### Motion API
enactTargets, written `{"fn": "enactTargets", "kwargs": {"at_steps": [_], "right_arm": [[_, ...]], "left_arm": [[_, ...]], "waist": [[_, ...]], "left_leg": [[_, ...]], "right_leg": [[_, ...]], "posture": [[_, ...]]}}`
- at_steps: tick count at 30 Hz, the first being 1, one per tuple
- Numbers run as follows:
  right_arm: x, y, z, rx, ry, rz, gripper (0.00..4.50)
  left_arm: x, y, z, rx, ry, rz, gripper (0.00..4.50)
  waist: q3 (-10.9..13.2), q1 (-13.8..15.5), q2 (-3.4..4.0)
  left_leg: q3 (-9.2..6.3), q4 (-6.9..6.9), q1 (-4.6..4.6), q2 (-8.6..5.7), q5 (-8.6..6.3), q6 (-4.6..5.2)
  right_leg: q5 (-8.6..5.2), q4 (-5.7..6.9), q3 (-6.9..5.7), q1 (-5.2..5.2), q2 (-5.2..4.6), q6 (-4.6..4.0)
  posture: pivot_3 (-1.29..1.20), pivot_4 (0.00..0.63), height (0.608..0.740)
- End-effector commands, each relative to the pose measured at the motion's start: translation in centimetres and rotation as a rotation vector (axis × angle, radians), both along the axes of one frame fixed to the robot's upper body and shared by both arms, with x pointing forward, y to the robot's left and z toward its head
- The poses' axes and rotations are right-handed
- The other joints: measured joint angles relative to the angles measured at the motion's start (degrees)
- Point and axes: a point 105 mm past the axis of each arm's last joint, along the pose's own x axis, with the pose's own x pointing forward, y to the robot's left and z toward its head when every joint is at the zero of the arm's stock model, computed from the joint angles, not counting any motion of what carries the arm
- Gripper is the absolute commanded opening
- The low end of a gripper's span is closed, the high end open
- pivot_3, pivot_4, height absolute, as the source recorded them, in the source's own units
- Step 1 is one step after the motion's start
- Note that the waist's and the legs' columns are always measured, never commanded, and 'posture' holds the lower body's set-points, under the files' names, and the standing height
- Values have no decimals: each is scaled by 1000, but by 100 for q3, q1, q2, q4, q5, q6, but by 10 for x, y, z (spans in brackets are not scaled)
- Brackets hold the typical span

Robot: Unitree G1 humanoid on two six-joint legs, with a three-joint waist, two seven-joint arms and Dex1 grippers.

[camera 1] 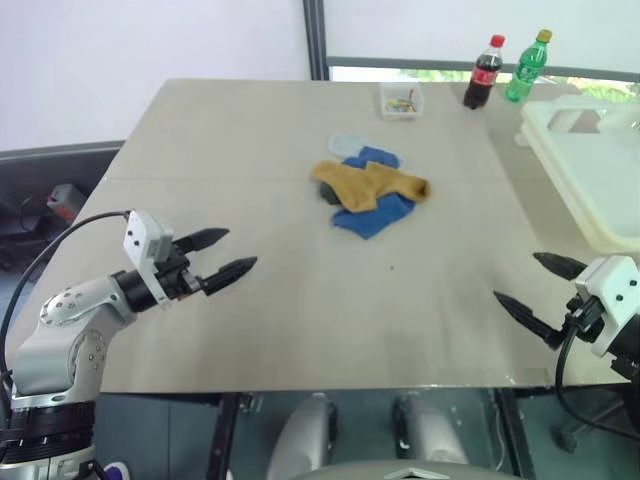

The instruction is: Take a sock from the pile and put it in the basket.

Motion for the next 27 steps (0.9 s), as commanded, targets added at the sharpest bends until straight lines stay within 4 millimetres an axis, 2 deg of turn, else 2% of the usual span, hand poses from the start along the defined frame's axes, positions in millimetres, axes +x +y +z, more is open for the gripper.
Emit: {"fn": "enactTargets", "kwargs": {"at_steps": [1,9,13,18,22,24,27], "right_arm": [[-1,2,12,-18,-41,12,4473],[3,9,12,-6,-43,33,4473],[5,14,13,5,-54,50,4473],[8,30,15,38,-77,125,4473],[8,47,17,52,-96,198,4473],[10,53,18,62,-115,207,4473],[13,59,18,61,-134,209,4473]], "left_arm": [[0,-6,15,-2,-53,-27,4500],[2,-19,17,-11,-60,-48,4500],[5,-30,15,38,-66,-66,4500],[19,-61,20,102,-157,-96,4500],[49,-97,18,185,-174,-91,4500],[64,-117,18,173,-192,-94,4500],[90,-144,9,234,-247,-56,4500]], "waist": [[0,0,0],[1,0,-1],[0,-1,-1],[1,28,-2],[1,102,-4],[0,119,-4],[1,117,-6]], "left_leg": [[0,0,0,0,0,0],[1,0,0,0,0,0],[3,1,0,0,0,0],[2,2,0,0,0,0],[0,4,-2,-4,0,0],[2,6,-3,-8,1,0],[1,7,-5,-32,1,0]], "right_leg": [[0,0,0,0,0,0],[1,0,0,0,1,2],[12,0,2,0,1,20],[14,0,1,1,3,23],[14,0,0,2,6,23],[15,0,0,2,8,24],[15,0,1,2,7,25]], "posture": [[0,150,740],[0,150,740],[0,150,740],[0,150,740],[0,150,740],[0,150,740],[0,150,740]]}}
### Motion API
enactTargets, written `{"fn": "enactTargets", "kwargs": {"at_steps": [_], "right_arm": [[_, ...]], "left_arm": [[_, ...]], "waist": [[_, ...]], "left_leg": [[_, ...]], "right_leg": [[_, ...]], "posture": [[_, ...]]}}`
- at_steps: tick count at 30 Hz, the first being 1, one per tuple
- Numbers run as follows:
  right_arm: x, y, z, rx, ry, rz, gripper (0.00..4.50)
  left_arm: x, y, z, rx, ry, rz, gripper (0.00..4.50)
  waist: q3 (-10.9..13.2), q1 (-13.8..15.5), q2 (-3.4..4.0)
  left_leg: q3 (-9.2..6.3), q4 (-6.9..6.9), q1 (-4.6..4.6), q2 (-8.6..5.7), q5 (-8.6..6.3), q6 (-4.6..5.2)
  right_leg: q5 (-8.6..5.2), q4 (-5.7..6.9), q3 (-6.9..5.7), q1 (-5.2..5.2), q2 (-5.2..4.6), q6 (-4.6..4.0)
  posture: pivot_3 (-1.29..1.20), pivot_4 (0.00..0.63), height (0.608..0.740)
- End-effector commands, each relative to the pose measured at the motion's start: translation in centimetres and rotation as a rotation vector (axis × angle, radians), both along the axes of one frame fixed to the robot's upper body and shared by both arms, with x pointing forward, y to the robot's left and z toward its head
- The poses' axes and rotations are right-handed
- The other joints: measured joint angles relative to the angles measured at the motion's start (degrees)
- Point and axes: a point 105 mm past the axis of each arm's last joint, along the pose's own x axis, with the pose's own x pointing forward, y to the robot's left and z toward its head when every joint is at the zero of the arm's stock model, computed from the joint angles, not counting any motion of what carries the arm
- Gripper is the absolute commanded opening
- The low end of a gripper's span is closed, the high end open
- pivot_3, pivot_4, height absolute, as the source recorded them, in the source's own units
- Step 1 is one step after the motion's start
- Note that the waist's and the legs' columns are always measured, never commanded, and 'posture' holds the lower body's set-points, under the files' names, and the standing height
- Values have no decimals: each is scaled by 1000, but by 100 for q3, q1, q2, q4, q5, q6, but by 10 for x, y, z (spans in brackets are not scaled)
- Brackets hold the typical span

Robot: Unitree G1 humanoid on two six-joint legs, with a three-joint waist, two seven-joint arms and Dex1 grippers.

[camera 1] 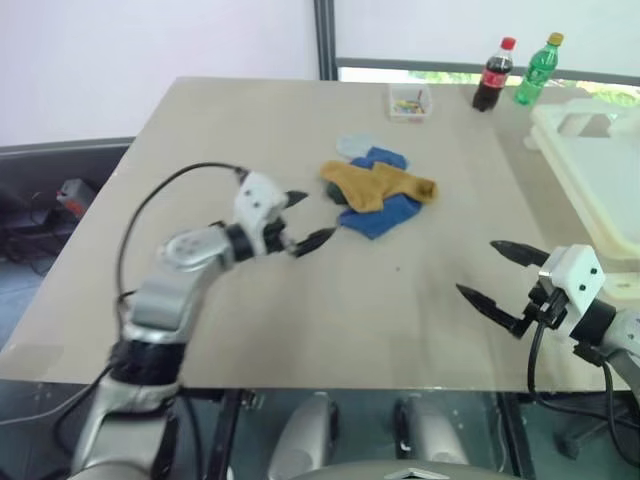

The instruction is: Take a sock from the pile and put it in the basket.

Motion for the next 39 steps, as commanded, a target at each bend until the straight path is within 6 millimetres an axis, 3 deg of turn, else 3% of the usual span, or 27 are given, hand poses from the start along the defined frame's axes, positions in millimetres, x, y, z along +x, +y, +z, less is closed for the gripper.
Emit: {"fn": "enactTargets", "kwargs": {"at_steps": [1,2,4,10,12,17,21,27,35,39], "right_arm": [[0,9,10,4,-68,10,4473],[0,11,10,7,-72,6,4473],[0,12,10,6,-81,-6,4500],[-2,12,8,2,-96,-46,4500],[-3,11,7,-1,-100,-58,4500],[-5,11,5,0,-105,-71,4500],[-6,10,4,0,-108,-77,4500],[-5,10,3,6,-109,-71,4500],[-2,18,1,25,-98,-37,4500],[0,20,0,29,-96,-25,4500]], "left_arm": [[20,-19,-10,65,-60,44,4500],[26,-26,-14,62,-55,51,4500],[34,-38,-24,93,-57,42,3698],[50,-53,-30,114,-92,50,679],[54,-54,-29,114,-104,57,58],[57,-53,-28,110,-119,55,58],[48,-51,-14,14,-124,18,58],[28,-15,-7,-41,-36,29,58],[-28,32,-14,0,202,-74,58],[-70,32,-16,18,395,-222,58]], "waist": [[1,-6,-1],[1,-13,-2],[2,-16,-3],[5,-11,-8],[5,-4,-9],[6,-19,-9],[6,-17,-10],[6,-81,-8],[6,-158,-8],[7,-122,-8]], "left_leg": [[-1,0,-2,-3,0,0],[-1,0,-2,-6,0,0],[-1,-1,-3,-5,0,0],[-4,-1,-4,-5,0,0],[-5,-1,-5,-6,0,0],[-5,0,-4,-6,0,0],[-7,0,-4,-5,0,1],[-6,-1,-1,9,0,0],[-7,0,4,22,0,0],[-7,-1,4,27,0,0]], "right_leg": [[0,0,0,-1,0,0],[0,0,0,-1,0,0],[0,0,1,-4,0,0],[0,0,-2,-4,0,1],[0,0,-2,-4,-1,1],[0,2,-2,-4,-1,1],[0,4,-3,-4,0,1],[0,8,-1,-4,0,1],[-1,12,-2,-4,0,-1],[-2,12,-3,-4,0,-2]], "posture": [[0,150,740],[0,150,740],[0,150,740],[0,150,740],[0,150,740],[0,150,740],[0,150,740],[0,150,740],[0,150,740],[0,150,740]]}}
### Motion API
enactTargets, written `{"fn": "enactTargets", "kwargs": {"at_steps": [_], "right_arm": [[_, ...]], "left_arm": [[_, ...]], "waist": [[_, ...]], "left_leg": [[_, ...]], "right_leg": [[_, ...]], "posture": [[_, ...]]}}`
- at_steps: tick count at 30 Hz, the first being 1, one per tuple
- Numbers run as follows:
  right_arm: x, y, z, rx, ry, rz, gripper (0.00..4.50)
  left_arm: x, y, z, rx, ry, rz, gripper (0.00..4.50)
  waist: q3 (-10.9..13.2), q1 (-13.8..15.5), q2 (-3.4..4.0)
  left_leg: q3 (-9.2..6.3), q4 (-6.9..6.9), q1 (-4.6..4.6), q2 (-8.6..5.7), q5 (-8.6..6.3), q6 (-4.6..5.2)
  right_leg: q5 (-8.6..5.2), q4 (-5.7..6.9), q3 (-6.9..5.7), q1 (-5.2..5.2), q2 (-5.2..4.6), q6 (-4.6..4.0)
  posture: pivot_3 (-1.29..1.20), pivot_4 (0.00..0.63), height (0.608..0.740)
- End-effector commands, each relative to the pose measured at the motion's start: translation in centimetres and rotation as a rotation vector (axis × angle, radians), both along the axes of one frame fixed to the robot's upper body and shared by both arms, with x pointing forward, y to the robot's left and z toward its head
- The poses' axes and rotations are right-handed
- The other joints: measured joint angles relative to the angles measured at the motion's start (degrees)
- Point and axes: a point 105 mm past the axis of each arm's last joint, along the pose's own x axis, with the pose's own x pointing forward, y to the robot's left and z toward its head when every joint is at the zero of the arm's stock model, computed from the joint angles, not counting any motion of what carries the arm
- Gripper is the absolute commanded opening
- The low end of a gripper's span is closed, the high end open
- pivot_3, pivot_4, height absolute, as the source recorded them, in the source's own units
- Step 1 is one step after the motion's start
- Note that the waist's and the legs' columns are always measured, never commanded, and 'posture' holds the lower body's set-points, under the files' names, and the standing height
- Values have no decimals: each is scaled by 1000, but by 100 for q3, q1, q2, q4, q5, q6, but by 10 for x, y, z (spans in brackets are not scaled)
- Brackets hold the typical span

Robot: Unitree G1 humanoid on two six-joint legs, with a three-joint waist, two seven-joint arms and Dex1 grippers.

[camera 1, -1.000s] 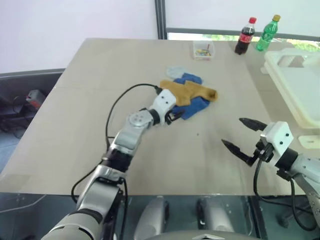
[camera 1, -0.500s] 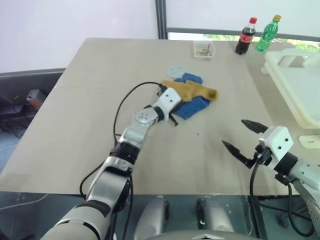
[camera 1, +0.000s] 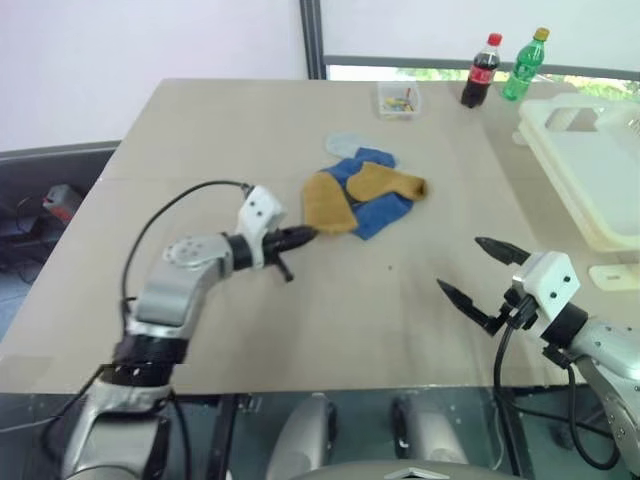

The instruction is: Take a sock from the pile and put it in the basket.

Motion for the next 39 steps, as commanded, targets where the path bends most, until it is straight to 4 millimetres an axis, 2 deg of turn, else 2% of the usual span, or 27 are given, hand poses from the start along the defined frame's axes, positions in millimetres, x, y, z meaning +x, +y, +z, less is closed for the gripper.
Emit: {"fn": "enactTargets", "kwargs": {"at_steps": [1,3,6,9,16,18,20,22,25,29,32,35,37,39], "right_arm": [[0,5,9,6,-45,29,4500],[1,5,9,9,-42,25,4500],[1,4,9,4,-39,12,4500],[-3,-5,7,-9,-25,-35,4500],[-16,-28,6,-30,31,-130,4500],[-19,-30,5,-30,49,-145,4500],[-23,-30,2,-3,84,-158,4500],[-28,-28,0,23,115,-169,4500],[-30,-26,1,63,138,-182,4500],[-29,-18,-2,119,195,-166,4500],[-20,-11,-10,135,237,-173,4500],[-8,-7,-22,143,275,-192,4500],[-1,-5,-34,140,305,-205,3926],[2,-3,-44,134,335,-204,3151]], "left_arm": [[-39,-17,18,-59,141,-187,58],[-46,-31,22,-93,217,-229,58],[-44,-52,24,-131,279,-257,58],[-48,-86,12,-136,384,-362,58],[-37,-164,-8,-134,466,-462,58],[-33,-178,-13,-120,485,-458,58],[-36,-183,-13,-133,494,-479,603],[-32,-179,-8,-168,481,-454,977],[-28,-158,2,-207,401,-451,2219],[-29,-116,17,-248,249,-447,2219],[-22,-94,13,-249,182,-356,2219],[-10,-80,-3,-183,108,-247,2219],[-8,-79,-20,-148,101,-212,2266],[-11,-83,-34,-121,101,-209,2266]], "waist": [[4,12,-8],[4,53,-7],[3,80,-8],[3,106,-8],[4,129,-9],[3,132,-10],[1,48,-6],[1,9,-5],[0,-28,-4],[0,-29,-2],[-1,28,-2],[-2,72,-4],[-2,109,-4],[-2,137,-4]], "left_leg": [[-2,1,0,-1,0,0],[-1,2,-1,1,0,0],[-4,7,-1,-1,0,0],[-2,8,-1,-5,0,0],[2,8,-3,-29,0,1],[1,9,-3,-32,0,1],[8,8,0,-27,0,1],[7,6,1,-22,0,1],[10,6,2,-3,0,1],[17,4,7,7,0,0],[16,5,6,7,0,0],[15,8,3,1,0,1],[15,7,-1,-3,0,1],[16,6,-1,-4,0,1]], "right_leg": [[0,1,-1,1,-1,0],[0,-1,-2,2,-1,0],[0,0,-4,5,0,1],[0,3,-2,5,2,1],[0,5,4,3,2,1],[0,5,4,4,3,1],[-1,7,11,2,6,1],[-1,7,12,1,8,1],[-1,8,15,0,7,1],[-1,8,19,-2,8,-1],[-1,7,18,-2,4,-1],[0,-1,16,2,-2,0],[0,-4,16,0,-2,0],[0,-5,15,0,-1,0]], "posture": [[0,150,740],[0,150,740],[0,150,740],[0,150,740],[0,150,740],[0,150,740],[0,150,740],[0,150,740],[0,150,740],[0,150,740],[0,150,740],[0,150,740],[0,150,740],[0,150,740]]}}
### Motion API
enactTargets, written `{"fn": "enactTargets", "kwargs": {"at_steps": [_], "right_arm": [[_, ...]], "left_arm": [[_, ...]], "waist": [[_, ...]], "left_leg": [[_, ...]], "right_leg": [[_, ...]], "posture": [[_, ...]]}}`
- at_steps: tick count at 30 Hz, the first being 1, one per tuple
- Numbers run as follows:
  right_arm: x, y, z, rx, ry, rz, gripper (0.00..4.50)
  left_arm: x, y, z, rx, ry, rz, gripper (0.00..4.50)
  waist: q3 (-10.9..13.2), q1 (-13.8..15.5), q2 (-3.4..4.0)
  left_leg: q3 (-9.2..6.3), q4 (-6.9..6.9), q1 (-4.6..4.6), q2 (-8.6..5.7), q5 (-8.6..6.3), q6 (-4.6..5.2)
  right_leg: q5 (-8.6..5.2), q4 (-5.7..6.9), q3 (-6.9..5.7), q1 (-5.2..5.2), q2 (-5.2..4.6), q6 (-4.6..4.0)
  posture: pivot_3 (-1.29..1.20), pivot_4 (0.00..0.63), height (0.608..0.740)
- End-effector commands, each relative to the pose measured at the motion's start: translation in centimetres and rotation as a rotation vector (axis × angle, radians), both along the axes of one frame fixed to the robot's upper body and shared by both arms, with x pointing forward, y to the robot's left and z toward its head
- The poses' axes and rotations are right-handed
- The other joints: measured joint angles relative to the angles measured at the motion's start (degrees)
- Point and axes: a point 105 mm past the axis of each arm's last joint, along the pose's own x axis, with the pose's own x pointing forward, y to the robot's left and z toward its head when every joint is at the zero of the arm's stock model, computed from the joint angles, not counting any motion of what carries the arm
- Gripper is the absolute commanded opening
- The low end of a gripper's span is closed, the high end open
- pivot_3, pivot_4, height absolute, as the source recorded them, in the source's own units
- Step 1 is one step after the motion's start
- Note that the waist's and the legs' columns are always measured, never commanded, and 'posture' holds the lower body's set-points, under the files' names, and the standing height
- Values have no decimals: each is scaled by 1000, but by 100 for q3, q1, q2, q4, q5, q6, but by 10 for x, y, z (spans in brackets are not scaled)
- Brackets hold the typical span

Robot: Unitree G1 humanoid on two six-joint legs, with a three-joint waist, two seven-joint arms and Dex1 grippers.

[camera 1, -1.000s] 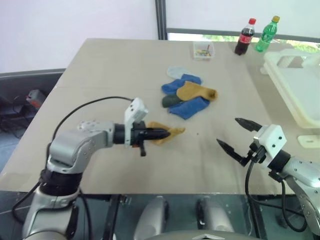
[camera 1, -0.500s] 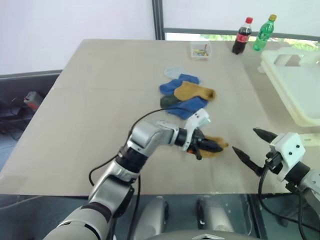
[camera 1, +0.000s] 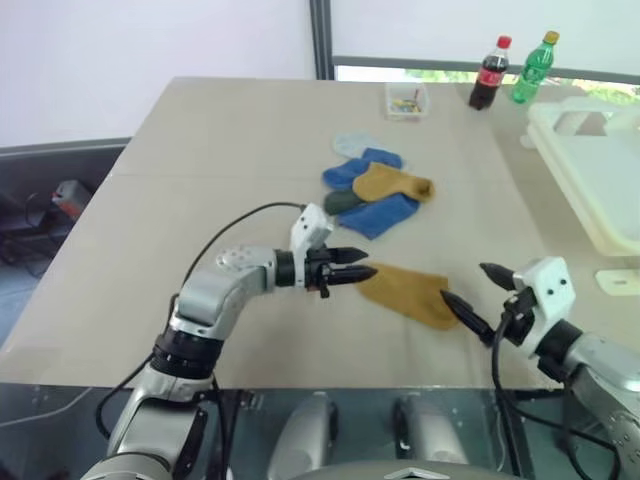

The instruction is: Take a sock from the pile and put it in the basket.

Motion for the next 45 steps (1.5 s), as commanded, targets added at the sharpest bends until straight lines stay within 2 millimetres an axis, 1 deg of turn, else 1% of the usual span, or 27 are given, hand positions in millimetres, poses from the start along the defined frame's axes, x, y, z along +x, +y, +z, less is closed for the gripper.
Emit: {"fn": "enactTargets", "kwargs": {"at_steps": [1,2,3,4,5,6,7,8,9,10,15,21,25,27,30,33,35,37,38,40,42,43,44,45], "right_arm": [[3,3,-16,-17,44,-1,2599],[2,3,-20,-30,59,5,2229],[2,3,-26,-48,73,9,1636],[1,2,-31,-62,89,15,1250],[-1,0,-36,-79,103,19,1010],[-2,-1,-40,-97,113,25,612],[-2,-2,-42,-108,117,30,178],[-3,-2,-43,-122,121,38,0],[-2,-5,-43,-132,119,38,0],[0,-9,-43,-141,115,29,0],[7,-31,-38,-211,92,0,0],[13,-59,-30,-306,78,-15,0],[16,-71,-23,-366,71,6,0],[16,-75,-19,-402,70,37,0],[19,-76,-18,-430,57,70,0],[30,-73,-20,-456,35,94,0],[33,-70,-23,-465,41,118,0],[32,-61,-22,-423,65,164,0],[30,-57,-21,-405,69,185,278],[28,-53,-18,-392,67,203,894],[28,-55,-14,-391,50,187,1949],[29,-56,-11,-388,37,171,2390],[29,-57,-8,-377,21,155,2984],[29,-57,-1,-351,-5,135,3394]], "left_arm": [[-2,-9,-20,48,-34,0,2266],[0,-9,-26,67,-38,16,2266],[1,-10,-32,81,-38,28,2010],[0,-10,-37,80,-27,29,1748],[-2,-10,-39,79,-24,26,1638],[-3,-11,-41,75,-20,22,1317],[-4,-11,-42,74,-19,20,860],[-5,-11,-42,68,-18,16,500],[-6,-13,-39,50,-17,9,144],[-8,-15,-36,24,-13,0,66],[-14,-25,-17,-45,-8,-59,66],[-14,-41,-3,-93,35,-70,66],[-12,-51,-7,-80,75,-64,66],[-15,-55,-10,-62,112,-66,66],[-19,-55,-12,-48,136,-55,66],[-20,-57,-14,-56,158,-29,66],[-21,-58,-16,-59,175,-15,66],[-22,-58,-16,-76,193,-15,687],[-22,-57,-15,-83,194,-8,1055],[-19,-50,-13,-83,180,18,1950],[-19,-40,-11,-74,156,35,3013],[-20,-34,-10,-71,147,41,3466],[-21,-27,-11,-60,135,49,3970],[-23,-15,-10,-39,95,49,3978]], "waist": [[0,21,1],[1,24,0],[1,23,0],[-1,19,1],[-2,14,3],[-3,10,4],[-4,7,5],[-9,6,9],[-11,4,11],[-12,3,10],[-13,12,9],[-12,14,8],[-12,-8,8],[-12,-15,8],[-11,-20,7],[-11,-33,7],[-11,-32,7],[-11,-28,8],[-11,-25,8],[-11,-17,8],[-11,-23,8],[-11,-28,8],[-11,-28,9],[-11,-31,9]], "left_leg": [[0,-2,-1,0,0,0],[-1,-2,-3,-2,0,0],[-3,-2,-8,-3,0,0],[-3,-2,-8,-3,0,1],[-2,-1,-3,-3,0,1],[-2,-1,-2,-2,0,1],[-1,-1,0,-2,0,1],[-1,-1,2,-1,0,1],[-1,-1,3,0,0,1],[-1,-1,3,0,0,1],[-1,1,1,0,0,1],[-3,3,-1,-2,-1,2],[-1,2,0,-3,-1,2],[0,2,0,-2,-1,2],[0,2,0,-2,-1,2],[1,2,0,-1,-1,2],[1,2,1,-1,0,2],[-1,2,1,-1,0,1],[-2,1,1,-1,0,1],[-3,1,-1,0,0,1],[-3,1,0,0,0,1],[-2,1,1,1,0,1],[-2,1,1,2,-1,1],[-2,0,1,3,-1,1]], "right_leg": [[0,-1,0,-1,0,0],[0,-2,-1,-1,-1,0],[0,-4,-2,-2,-1,0],[0,-4,-2,-2,-1,0],[0,-5,-3,1,-1,0],[0,-5,-2,1,0,1],[0,-3,-3,1,0,1],[0,-2,-2,1,1,1],[0,-2,-3,2,1,1],[0,-2,-3,2,1,1],[0,-1,-4,3,2,2],[0,0,-5,4,2,2],[0,0,-4,3,4,2],[0,1,-3,3,5,2],[0,2,-3,3,5,2],[0,2,-2,3,5,3],[1,2,-2,3,4,3],[0,2,-3,2,5,2],[0,2,-3,2,5,2],[0,2,-4,2,5,2],[0,2,-3,2,4,2],[0,2,-3,2,4,2],[0,2,-3,2,5,1],[0,2,-2,2,5,1]], "posture": [[0,150,740],[0,150,740],[0,150,740],[0,150,740],[0,150,740],[0,150,740],[0,150,740],[0,150,740],[0,150,740],[0,150,740],[0,150,740],[0,150,740],[0,150,740],[0,150,740],[0,150,740],[0,150,740],[0,150,740],[0,150,740],[0,150,740],[0,150,740],[0,150,740],[0,150,740],[0,150,740],[0,150,740]]}}
